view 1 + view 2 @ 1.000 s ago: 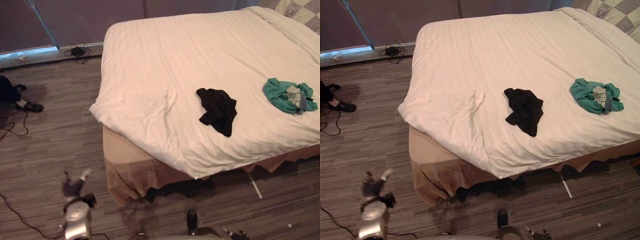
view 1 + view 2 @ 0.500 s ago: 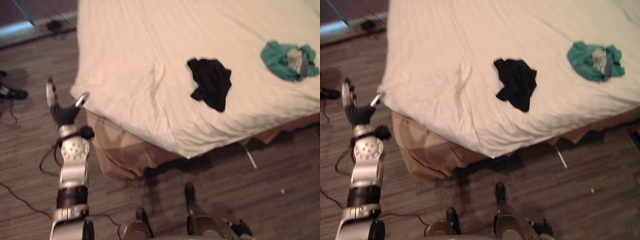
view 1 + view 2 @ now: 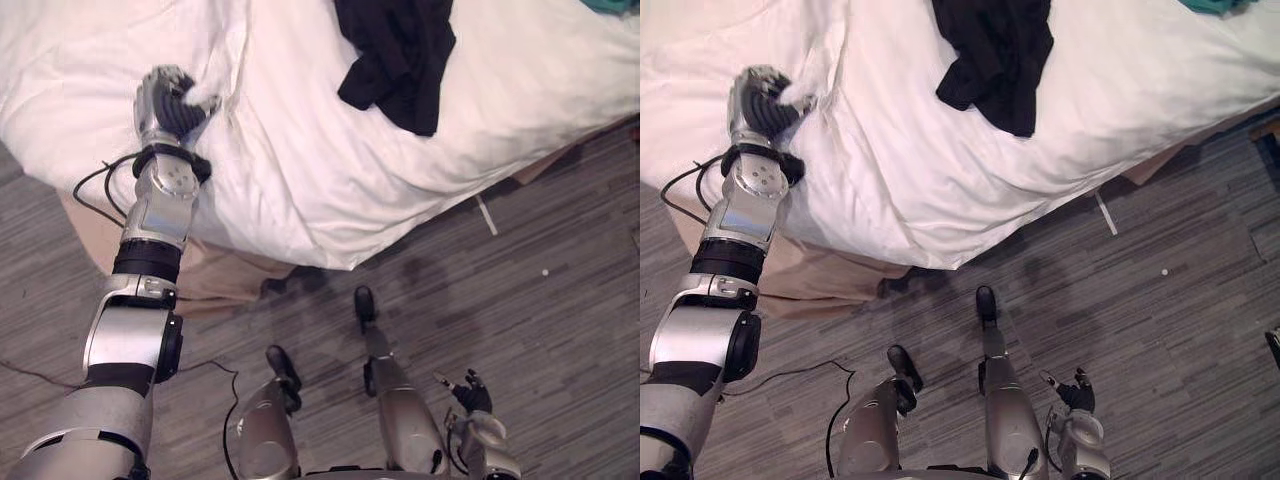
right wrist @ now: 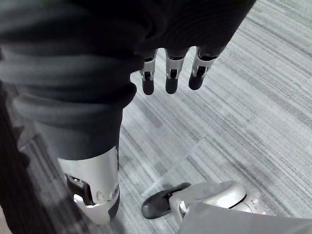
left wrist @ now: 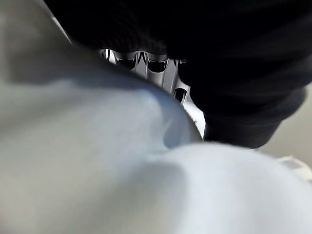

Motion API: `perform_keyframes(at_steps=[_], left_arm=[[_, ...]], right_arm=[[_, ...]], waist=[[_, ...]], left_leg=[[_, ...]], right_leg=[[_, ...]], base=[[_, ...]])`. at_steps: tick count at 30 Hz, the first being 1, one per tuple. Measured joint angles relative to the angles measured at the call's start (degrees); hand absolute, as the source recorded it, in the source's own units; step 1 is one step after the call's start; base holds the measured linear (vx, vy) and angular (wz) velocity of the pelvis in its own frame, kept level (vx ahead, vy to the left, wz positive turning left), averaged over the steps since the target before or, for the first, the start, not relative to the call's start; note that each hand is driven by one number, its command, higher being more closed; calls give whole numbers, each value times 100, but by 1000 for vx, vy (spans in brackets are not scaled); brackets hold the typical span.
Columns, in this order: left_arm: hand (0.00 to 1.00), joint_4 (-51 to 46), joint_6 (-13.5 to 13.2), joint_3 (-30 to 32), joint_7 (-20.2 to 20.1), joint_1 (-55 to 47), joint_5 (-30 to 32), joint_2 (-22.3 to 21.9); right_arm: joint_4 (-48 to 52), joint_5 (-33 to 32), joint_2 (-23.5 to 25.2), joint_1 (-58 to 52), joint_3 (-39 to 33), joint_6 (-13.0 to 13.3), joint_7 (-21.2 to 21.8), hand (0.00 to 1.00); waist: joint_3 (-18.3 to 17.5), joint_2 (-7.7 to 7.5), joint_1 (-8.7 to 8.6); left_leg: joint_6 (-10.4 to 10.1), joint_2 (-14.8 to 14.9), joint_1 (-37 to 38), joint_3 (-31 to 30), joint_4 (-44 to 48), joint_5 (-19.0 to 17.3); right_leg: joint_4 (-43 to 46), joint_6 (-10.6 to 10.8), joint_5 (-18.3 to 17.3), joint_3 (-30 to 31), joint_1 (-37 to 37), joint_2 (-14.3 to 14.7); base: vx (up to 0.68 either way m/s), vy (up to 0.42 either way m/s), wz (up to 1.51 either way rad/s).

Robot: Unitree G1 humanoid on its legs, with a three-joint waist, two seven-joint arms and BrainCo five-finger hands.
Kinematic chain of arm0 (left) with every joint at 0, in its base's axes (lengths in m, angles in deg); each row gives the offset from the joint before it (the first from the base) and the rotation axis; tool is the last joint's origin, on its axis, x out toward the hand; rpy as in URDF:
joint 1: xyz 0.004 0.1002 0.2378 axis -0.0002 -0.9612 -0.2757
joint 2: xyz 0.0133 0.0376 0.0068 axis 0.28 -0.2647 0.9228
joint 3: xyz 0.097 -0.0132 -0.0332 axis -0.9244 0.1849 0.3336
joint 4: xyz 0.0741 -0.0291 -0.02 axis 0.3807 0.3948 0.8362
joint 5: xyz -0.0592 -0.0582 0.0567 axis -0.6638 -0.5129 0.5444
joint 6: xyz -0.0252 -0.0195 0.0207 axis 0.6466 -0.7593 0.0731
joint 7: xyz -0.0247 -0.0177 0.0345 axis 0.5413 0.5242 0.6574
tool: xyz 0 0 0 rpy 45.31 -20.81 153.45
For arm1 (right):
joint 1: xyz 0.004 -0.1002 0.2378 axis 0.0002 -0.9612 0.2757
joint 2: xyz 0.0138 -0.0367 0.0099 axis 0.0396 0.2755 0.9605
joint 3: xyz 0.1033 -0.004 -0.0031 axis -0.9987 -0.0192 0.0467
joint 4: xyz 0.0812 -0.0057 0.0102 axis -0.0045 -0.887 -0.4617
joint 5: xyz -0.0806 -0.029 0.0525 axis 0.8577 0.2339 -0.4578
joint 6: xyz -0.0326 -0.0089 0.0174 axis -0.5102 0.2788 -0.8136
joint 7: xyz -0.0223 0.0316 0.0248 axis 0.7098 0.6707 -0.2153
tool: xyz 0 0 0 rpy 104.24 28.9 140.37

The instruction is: Tidy the bed and pick cloth on bed and put in laundry

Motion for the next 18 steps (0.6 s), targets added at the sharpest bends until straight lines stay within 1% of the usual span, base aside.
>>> perform_keyframes(at_steps=[3, 4, 5, 7, 8, 9, 10, 11, 12, 13, 14, 15, 17, 18], left_arm=[[100, 58, -7, 265, -147, -292, 117, 32], [0, 44, -19, 432, -204, -660, 127, 20], [0, 31, -19, 472, -218, -861, 126, 20], [0, -323, -25, 868, -211, -1748, 103, -95], [0, -431, -27, 950, -202, -1966, 103, -123], [0, -683, -35, 1169, -157, -2450, 94, -216], [0, -867, -36, 1377, -49, -3005, 95, -374], [0, -917, -37, 1430, -18, -3210, 95, -448], [0, -995, -25, 1567, 29, -3669, 95, -613], [0, -996, 7, 1720, 28, -4102, 93, -740], [0, -997, 34, 1853, 34, -4448, 73, -839], [0, -993, 53, 1943, 41, -4661, 31, -917], [0, -972, 117, 2256, 54, -5447, -117, -1204], [0, -946, 124, 2318, 54, -5626, -200, -1281]], right_arm=[[339, -5, -75, -1, 1, -5, 0, 0], [574, -5, -181, 0, 2, -8, 0, 0], [673, -4, -246, -4, -2, -9, -1, 0], [1219, -1, -572, -53, -187, -14, -68, 0], [1303, -1, -628, -56, -260, -15, -108, 0], [1463, 45, -770, -54, -452, -23, -189, 0], [1530, 127, -921, -49, -731, -37, -275, 0], [1530, 180, -984, -49, -851, -45, -308, 0], [1534, 329, -1139, -43, -1074, -77, -428, 0], [1594, 495, -1310, -14, -1169, -103, -499, 0], [1758, 591, -1444, 14, -1169, -115, -502, 0], [1867, 698, -1523, 46, -1155, -117, -501, 100], [2162, 923, -1794, 220, -929, -115, -485, 100], [2221, 966, -1877, 272, -825, -109, -474, 100]], waist=[[0, 1, -11], [-4, 10, -26], [-9, 19, -26], [-32, 34, -15], [-36, 33, -13], [-66, 38, 1], [-221, 77, -16], [-299, 100, -16], [-516, 154, -7], [-699, 200, -1], [-818, 201, 5], [-864, 205, 13], [-1019, 171, 50], [-1036, 166, 51]], left_leg=[[4, 17, 307, 152, -15, -57], [8, 47, 488, 213, -31, -104], [-2, 66, 579, 219, -27, -138], [2, 31, 872, 189, -146, -160], [1, 10, 914, 150, -177, -156], [-12, -50, 1033, 78, -247, -138], [-24, -125, 1135, -67, -339, -106], [-28, -155, 1207, -122, -392, -84], [-29, -216, 1322, -253, -553, -28], [-26, -255, 1403, -339, -668, -5], [-23, -304, 1449, -439, -729, -4], [-20, -340, 1484, -510, -759, -2], [-8, -436, 1564, -602, -823, 1], [-1, -453, 1578, -634, -821, -3]], right_leg=[[3, 43, -33, 84, 227, 39], [5, 89, -70, 114, 422, 70], [5, 107, -87, 120, 500, 89], [5, 160, -162, 87, 766, 90], [5, 147, -171, 69, 807, 79], [1, 116, -193, 32, 921, 62], [-67, 106, -197, -60, 1059, 19], [-96, 106, -197, -95, 1124, 4], [-106, 106, -200, -195, 1233, -20], [-109, 124, -219, -262, 1343, -47], [-112, 100, -272, -346, 1425, -96], [-113, 86, -297, -376, 1478, -124], [-117, 126, -328, -440, 1565, -195], [-118, 140, -339, -468, 1598, -210]], base=[[9, 21, -27], [7, 30, -27], [3, 32, -22], [-10, 10, 2], [-30, 9, 15], [-14, 7, 24], [-6, 9, 28], [8, 11, 38], [8, 13, 35], [-4, 26, 40], [-11, 28, 32], [-28, 38, 30], [-54, 24, 21], [-70, 13, 19]])
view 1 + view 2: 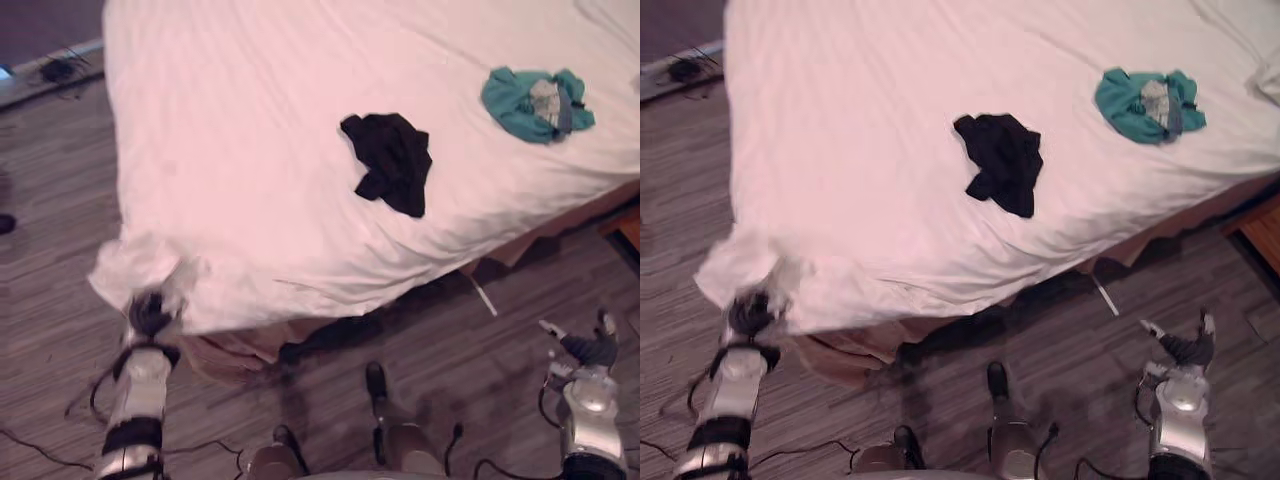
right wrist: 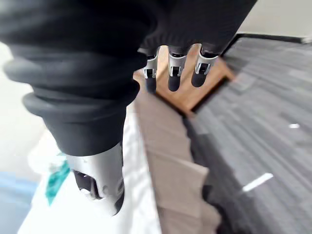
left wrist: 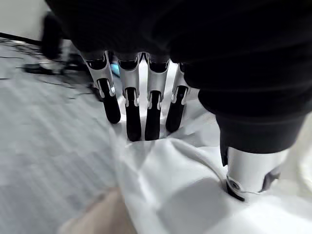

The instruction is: Tidy the bed and pick cloth on bed and put in laundry

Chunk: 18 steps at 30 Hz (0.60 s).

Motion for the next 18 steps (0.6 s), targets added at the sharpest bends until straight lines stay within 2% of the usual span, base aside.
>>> perform_keyframes(at_steps=[4, 5, 9, 12, 15, 16, 17, 18], left_arm=[[0, 697, 2, 543, 30, -1139, -546, -612], [0, 845, 3, 619, 31, -1208, -596, -686], [0, 1612, -2, 1028, 71, -1571, -1160, -1287], [0, 1676, -14, 1027, 110, -1570, -1412, -1531], [0, 1657, -28, 1003, 125, -1468, -1705, -1626], [0, 1649, -41, 970, 145, -1396, -1790, -1621], [0, 1642, -49, 957, 166, -1365, -1822, -1618], [0, 1610, -75, 865, 234, -1278, -1895, -1602]], right_arm=[[252, 216, -445, 691, 1109, 23, 260, 100], [252, 220, -473, 833, 1278, 25, 275, 100], [249, 237, -489, 2215, 2478, 95, 398, 100], [131, 291, -488, 3333, 2991, 96, 383, 100], [-52, 319, -591, 4495, 3284, 117, 331, 100], [-317, 310, -670, 5055, 3409, 116, 277, 100], [-391, 304, -700, 5191, 3442, 115, 245, 100], [-577, 258, -776, 5438, 3457, 114, 220, 100]], waist=[[-148, -124, 285], [-150, -137, 303], [-71, -185, 585], [276, -273, 634], [762, -340, 774], [995, -328, 778], [1059, -324, 790], [1205, -304, 866]], left_leg=[[30, -137, -13, -195, 29, -5], [31, -151, -27, -216, 37, -3], [69, -207, -432, -455, 288, -2], [73, -194, -843, -703, 574, -1], [77, -170, -1347, -1005, 874, -5], [83, -180, -1658, -1203, 1012, 3], [86, -182, -1745, -1252, 1048, 4], [129, -181, -1948, -1355, 1125, 33]], right_leg=[[-22, 48, -17, -66, 20, -139], [-19, 52, -13, -70, 19, -161], [0, 75, 61, -210, -165, -281], [1, 50, 142, -374, -329, -309], [1, 36, 169, -584, -545, -363], [2, 46, 194, -768, -686, -386], [2, 51, 205, -824, -734, -389], [3, 72, 240, -876, -833, -390]], base=[[-83, 18, 14], [-71, 14, 12], [-78, -1, 22], [-122, -14, 40], [-153, 18, 43], [-145, 23, 51], [-129, 7, 52], [-71, 20, 48]])
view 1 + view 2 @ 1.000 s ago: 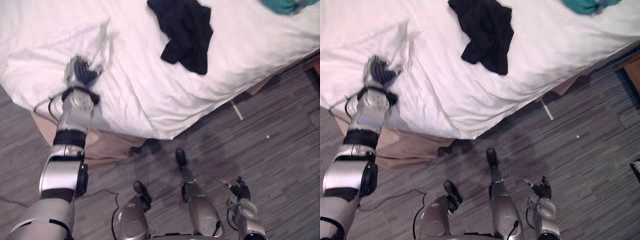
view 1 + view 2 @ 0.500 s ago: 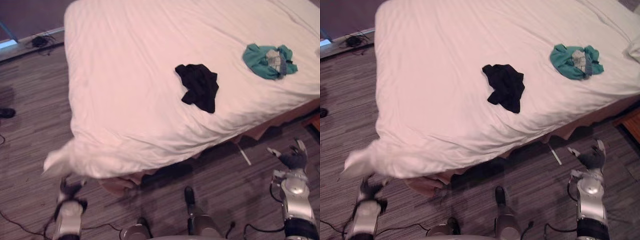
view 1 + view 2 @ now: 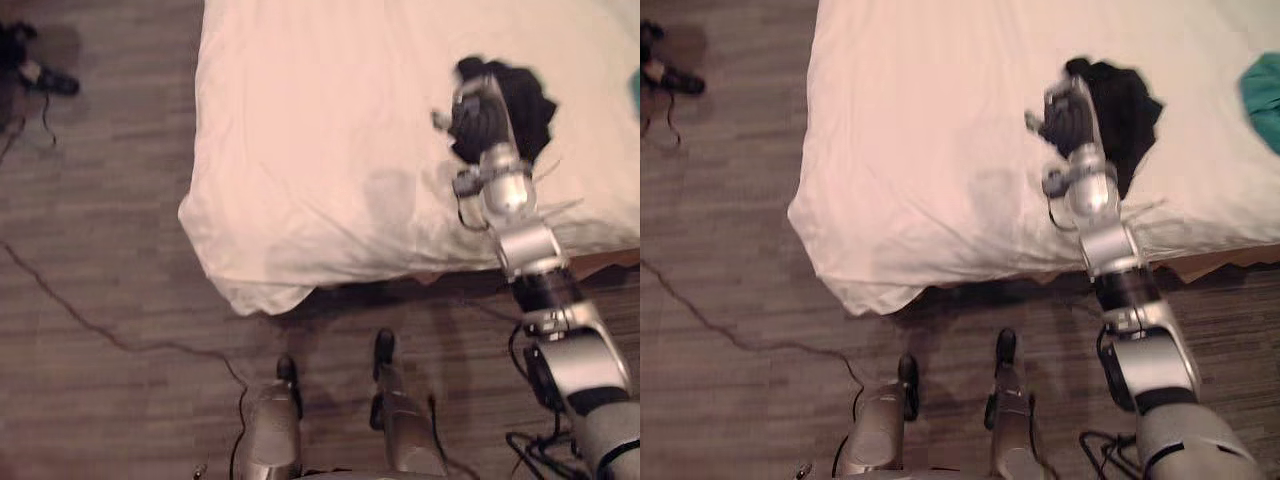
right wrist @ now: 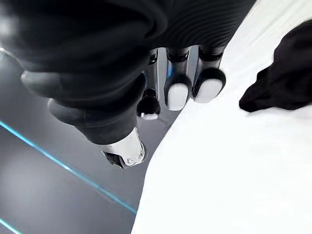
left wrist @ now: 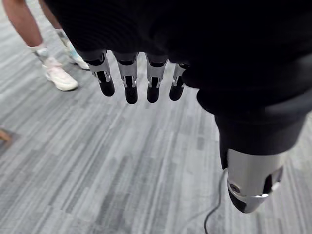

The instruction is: Tidy the bed and pick cloth on bed and put in laundry

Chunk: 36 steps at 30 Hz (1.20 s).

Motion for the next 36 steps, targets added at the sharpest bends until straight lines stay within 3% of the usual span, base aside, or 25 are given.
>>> perform_keyframes(at_steps=[4, 5, 9, 11, 14, 16, 20, 25, 29, 32, 36], left_arm=[[0, -62, -76, -857, 47, 618, -140, 106], [0, -57, -191, -1521, 209, 1252, -238, 177], [0, -84, -257, -1733, 342, 1669, -240, 218], [0, -109, -206, -1839, 384, 1785, -246, 215], [0, -333, -182, -1908, 437, 1797, -234, 210], [0, -632, -193, -1993, 475, 1806, -212, 212], [0, -776, -162, -2176, 469, 1839, -10, 200], [0, -669, -113, -2184, 471, 1618, 11, 196], [0, -608, -113, -2184, 471, 1599, 11, 206], [0, -603, -124, -2237, 470, 1609, 9, 221], [0, -386, -176, -2619, 459, 1768, 0, 207]], right_arm=[[-1217, -354, -63, 527, 33, -57, -179, 100], [-1818, -677, 379, 809, -157, 170, -463, 100], [-1821, -1077, 714, 806, -70, 284, -466, 100], [-1439, -1201, 1036, 602, 333, 315, -433, 100], [-1051, -1706, 1840, 164, 1312, 333, -1, 100], [-748, -2328, 2706, -297, 2361, 280, 566, 100], [-390, -2863, 3593, -675, 2804, 303, 947, 100], [-56, -2983, 3590, -633, 1462, 678, 591, 100], [295, -2962, 2961, -574, 553, 858, 212, 100], [348, -2947, 2448, -518, -84, 863, -117, 100], [163, -2942, 1664, -509, -859, 870, -485, 100]], waist=[[243, 226, 262], [366, 404, 344], [391, 451, 353], [392, 452, 341], [392, 450, 313], [380, 451, 303], [234, 409, 318], [-151, 268, 261], [-142, 278, 85], [-30, 378, -43], [150, 718, -142]], left_leg=[[78, -52, -761, -443, 168, 138], [115, -122, -947, -620, 151, 183], [110, -102, -824, -619, 49, 177], [89, -86, -636, -556, -94, 189], [11, 17, -73, -444, -362, 235], [-78, 122, 395, -494, -643, 291], [-147, 131, 661, -637, -1064, 513], [-125, 30, 794, -562, -1131, 560], [-69, -88, 715, -381, -1120, 595], [-54, -106, 352, -263, -929, 598], [-25, -53, -459, -247, -311, 439]], right_leg=[[2, -130, 153, -395, -440, 4], [5, -138, 161, -503, -580, -25], [46, -140, 149, -391, -583, 8], [37, -177, 102, -336, -500, 5], [7, -251, 38, -259, -121, 114], [3, -322, -96, -319, 237, 240], [2, -362, -151, -499, 416, 290], [1, -332, -129, -425, 483, 207], [3, -245, -24, -203, 275, 101], [175, -217, -10, -77, -161, 39], [473, -196, -20, 51, -866, 48]], base=[[-59, 52, 52], [-31, 125, 28], [-36, 44, -8], [-48, 9, -23], [21, -29, -26], [78, -78, 0], [55, -25, 25], [24, 65, -1], [-69, 71, -23], [-112, 35, -19], [-146, -3, -9]])
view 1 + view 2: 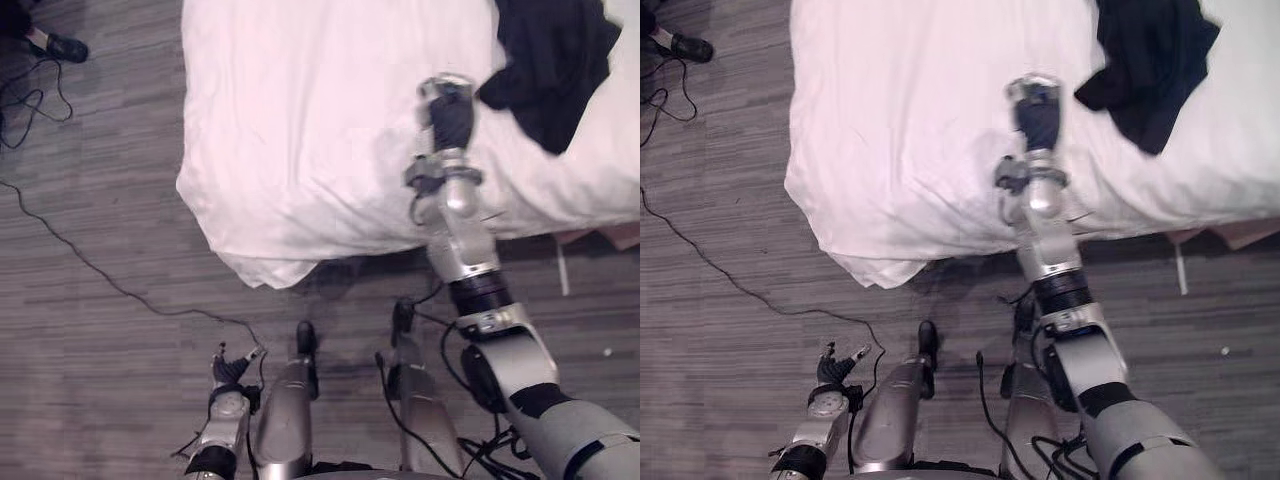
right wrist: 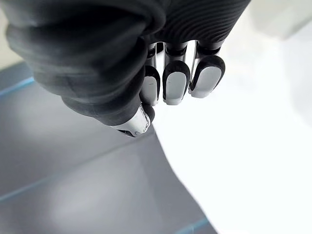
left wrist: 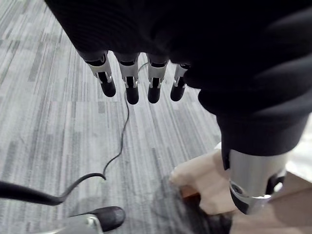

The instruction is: Tidy the bed and pick cloth on bed and put in laundry

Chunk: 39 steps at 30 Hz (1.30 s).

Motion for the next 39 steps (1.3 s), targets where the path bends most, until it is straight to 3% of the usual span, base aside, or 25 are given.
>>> perform_keyframes(at_steps=[3, 7, 10, 12, 14, 16, 17, 19, 21, 23, 24, 25, 26, 28, 29, 31, 33, 34, 35, 36, 37, 38, 39], left_arm=[[0, 91, 9, -34, -4, 126, -1, -52], [0, -16, 19, -31, -32, 217, -1, -195], [0, -294, 64, -25, -95, 204, -2, -323], [0, -474, 117, -19, -100, 151, -1, -332], [0, -671, 137, 84, -106, -57, 0, -321], [0, -650, 172, 234, -112, -240, 12, -321], [0, -545, 213, 341, -116, -329, 13, -306], [0, -286, 272, 429, -284, -394, 130, -248], [0, 49, 303, 426, -539, -390, 392, -200], [0, 227, 335, 426, -675, -385, 587, -174], [0, 287, 380, 418, -763, -406, 715, -161], [0, 485, 401, 368, -871, -465, 871, -147], [0, 551, 409, 329, -890, -467, 919, -121], [0, 704, 441, 195, -1022, -468, 1047, -11], [0, 795, 440, 176, -1108, -397, 1147, 62], [0, 961, 443, 130, -1228, -273, 1350, 95], [0, 963, 437, 110, -1288, -227, 1570, 57], [0, 958, 427, 109, -1357, -289, 1645, 18], [0, 940, 413, 112, -1361, -337, 1711, -39], [0, 939, 412, 155, -1358, -330, 1721, -107], [0, 899, 396, 220, -1348, -306, 1749, -264], [0, 899, 391, 191, -1346, -283, 1755, -335], [0, 869, 357, 36, -1329, -296, 1746, -354]], right_arm=[[-324, 143, -162, -145, -226, 177, -68, 100], [-474, 332, -117, -263, -315, 158, -22, 100], [-140, 546, 140, -1115, -890, 109, -19, 100], [-224, 541, 352, -2084, -1465, -199, -175, 100], [-611, 488, 570, -3514, -2234, -571, -381, 100], [-961, 473, 660, -4228, -2636, -666, -405, 100], [-1302, 473, 662, -4570, -2853, -734, -396, 0], [-1959, 494, 651, -5128, -3307, -839, -342, 0], [-2479, 613, 702, -5702, -3712, -1015, -164, 0], [-2604, 756, 775, -5848, -3832, -1116, -3, 0], [-2680, 877, 852, -5822, -3889, -1183, 99, 0], [-2871, 1048, 918, -5717, -3783, -1233, 206, 0], [-2940, 1100, 949, -5681, -3757, -1265, 253, 0], [-3137, 1314, 1052, -5575, -3561, -1309, 330, 0], [-3188, 1402, 1128, -5462, -3405, -1353, 385, 0], [-3192, 1503, 1200, -5395, -3275, -1365, 426, 0], [-3194, 1572, 1189, -5405, -3102, -1364, 504, 0], [-3167, 1625, 1165, -5434, -2895, -1344, 522, 0], [-3036, 1730, 1187, -5449, -2653, -1343, 523, 0], [-2967, 1768, 1163, -5451, -2551, -1345, 524, 0], [-2825, 1807, 1133, -5432, -2377, -1339, 523, 0], [-2787, 1874, 1126, -5420, -2258, -1319, 524, 0], [-2861, 2021, 1111, -5367, -2106, -1273, 530, 0]], waist=[[49, 82, -4], [48, 81, 20], [62, 27, 11], [73, -50, -25], [77, -154, -178], [11, -264, -393], [-98, -354, -571], [-374, -525, -748], [-738, -630, -819], [-827, -643, -861], [-850, -587, -906], [-936, -485, -942], [-979, -510, -962], [-1120, -388, -964], [-1175, -273, -973], [-1194, -178, -1104], [-1211, -225, -1082], [-1213, -228, -1059], [-1216, -247, -971], [-1180, -277, -946], [-1158, -244, -885], [-1147, -261, -782], [-1088, -363, -671]], left_leg=[[-15, 98, -352, 82, 261, -87], [-30, 253, -308, 265, 404, -191], [-56, 358, -30, 384, 440, -258], [-76, 405, 351, 477, 304, -298], [-84, 380, 920, 573, -67, -304], [-94, 341, 1284, 653, -321, -288], [-97, 327, 1474, 729, -490, -285], [-100, 312, 1857, 896, -773, -283], [-126, 341, 2330, 1181, -960, -301], [-154, 380, 2645, 1498, -1036, -285], [-167, 469, 2886, 1915, -1080, -311], [-216, 554, 3066, 2373, -1131, -402], [-240, 558, 3151, 2526, -1134, -457], [-325, 573, 3371, 3090, -1123, -660], [-425, 587, 3511, 3431, -1158, -607], [-586, 617, 3716, 3667, -1209, -382], [-603, 873, 3932, 3926, -233, -258], [-374, 1325, 3708, 3723, 1143, -73], [516, 1667, 3073, 2783, 2828, 527], [613, 1668, 2764, 2329, 3390, 327], [552, 1523, 2111, 1486, 4179, -129], [429, 1343, 1725, 969, 4337, -434], [304, 1075, 1401, 344, 4036, -666]], right_leg=[[124, 16, 12, 81, -358, 77], [328, -68, -50, 176, -432, 196], [390, -138, -131, 200, -221, 275], [390, -115, -227, 247, 67, 332], [242, -94, -287, 271, 500, 357], [100, -91, -289, 311, 761, 364], [-4, -90, -288, 330, 905, 372], [-169, -89, -287, 398, 1158, 417], [-101, -59, -361, 607, 1308, 526], [127, -98, -573, 544, 1300, 571], [493, -249, -1037, -192, 1188, 460], [1024, -491, -1395, -1459, 1048, 85], [1211, -578, -1500, -1968, 1039, -97], [1805, -797, -1690, -3860, 1102, -707], [1931, -837, -1658, -4209, 1034, -719], [1875, -857, -1670, -3844, 977, -453], [1810, -858, -1763, -3256, 1115, -95], [1541, -922, -1782, -2894, 1346, 158], [1160, -969, -1692, -2340, 1634, 421], [1104, -980, -1687, -2126, 1690, 523], [1019, -999, -1701, -1690, 1807, 699], [972, -1009, -1719, -1351, 1940, 803], [893, -848, -1679, -885, 2218, 909]], base=[[-124, -37, -21], [-40, -50, -19], [17, -38, -17], [69, -29, -26], [116, -7, -25], [116, 15, -26], [101, 22, -29], [135, 35, -43], [116, 44, -57], [48, 53, -81], [21, 89, -154], [40, 103, -156], [69, 85, -151], [178, 63, -169], [261, 11, -164], [257, -77, -137], [284, -124, -163], [289, -85, -205], [284, -52, -206], [339, -7, -221], [207, 61, -184], [308, 138, -237], [196, 112, -189]])
